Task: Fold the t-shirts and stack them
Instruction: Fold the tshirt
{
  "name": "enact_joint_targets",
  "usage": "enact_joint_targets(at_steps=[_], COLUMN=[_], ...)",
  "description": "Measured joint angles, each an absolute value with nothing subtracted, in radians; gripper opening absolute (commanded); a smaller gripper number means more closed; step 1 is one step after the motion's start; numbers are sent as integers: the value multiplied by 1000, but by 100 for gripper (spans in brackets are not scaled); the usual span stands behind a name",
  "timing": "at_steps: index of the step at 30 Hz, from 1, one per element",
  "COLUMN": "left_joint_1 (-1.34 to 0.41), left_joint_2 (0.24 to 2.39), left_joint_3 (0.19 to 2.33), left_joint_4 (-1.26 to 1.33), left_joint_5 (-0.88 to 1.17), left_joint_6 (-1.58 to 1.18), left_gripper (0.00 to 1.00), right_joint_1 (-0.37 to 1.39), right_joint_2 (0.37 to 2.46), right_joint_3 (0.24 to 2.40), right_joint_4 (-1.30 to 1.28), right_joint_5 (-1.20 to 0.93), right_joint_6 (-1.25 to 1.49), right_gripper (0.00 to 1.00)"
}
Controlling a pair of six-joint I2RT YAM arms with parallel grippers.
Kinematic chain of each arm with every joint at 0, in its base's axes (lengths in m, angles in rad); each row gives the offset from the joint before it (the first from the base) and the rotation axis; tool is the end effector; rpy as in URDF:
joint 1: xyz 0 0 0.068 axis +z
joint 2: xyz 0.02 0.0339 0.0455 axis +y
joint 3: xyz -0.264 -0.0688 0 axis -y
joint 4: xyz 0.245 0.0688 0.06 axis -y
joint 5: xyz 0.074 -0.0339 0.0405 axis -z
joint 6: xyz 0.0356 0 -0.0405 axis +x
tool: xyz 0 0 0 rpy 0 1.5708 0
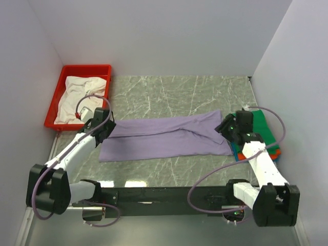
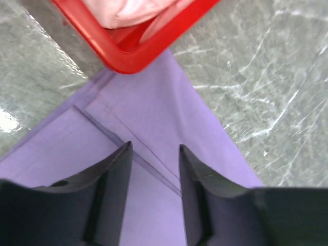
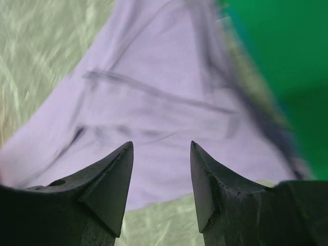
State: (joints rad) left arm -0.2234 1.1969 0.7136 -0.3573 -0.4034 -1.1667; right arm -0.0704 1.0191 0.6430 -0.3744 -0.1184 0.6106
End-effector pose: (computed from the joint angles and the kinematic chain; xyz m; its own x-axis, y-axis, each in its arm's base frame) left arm 0.2367 -0.0395 0.2190 -0.2383 -0.8131 -0.5312 -0.6883 0.5272 -0.4983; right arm 0.2113 -0.0107 0.2296 -0.5667 0.6107 -0.5530 0.3767 0.7890 0.4853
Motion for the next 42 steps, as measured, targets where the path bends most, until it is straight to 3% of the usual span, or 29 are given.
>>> enact_joint_targets(at_steps=[4, 8, 13, 17, 42], left_joint_1=[-249, -291, -313, -312, -332], left_joint_2=[1296, 1442, 1521, 1579, 1611], left_joint_3=[812, 945, 961, 961, 1000], left_joint_4=[-401, -483, -553, -577, -373], left_joint_5=[-412, -455, -484, -497, -377], left_joint_6=[-1168, -1196, -1234, -1247, -1023], left_gripper=[38, 40, 43, 52, 51], right_joint_1=[118, 247, 337, 382, 282], right_joint_2=[1135, 1279, 1416, 1516, 1648], right_joint_3=[750, 868, 909, 918, 1106], right_joint_4=[-374, -339, -299, -282, -353], right_joint_5=[-71, -38, -14, -10, 138], right_joint_6=[613, 620, 638, 650, 586], right_gripper=[54, 54, 54, 53, 52])
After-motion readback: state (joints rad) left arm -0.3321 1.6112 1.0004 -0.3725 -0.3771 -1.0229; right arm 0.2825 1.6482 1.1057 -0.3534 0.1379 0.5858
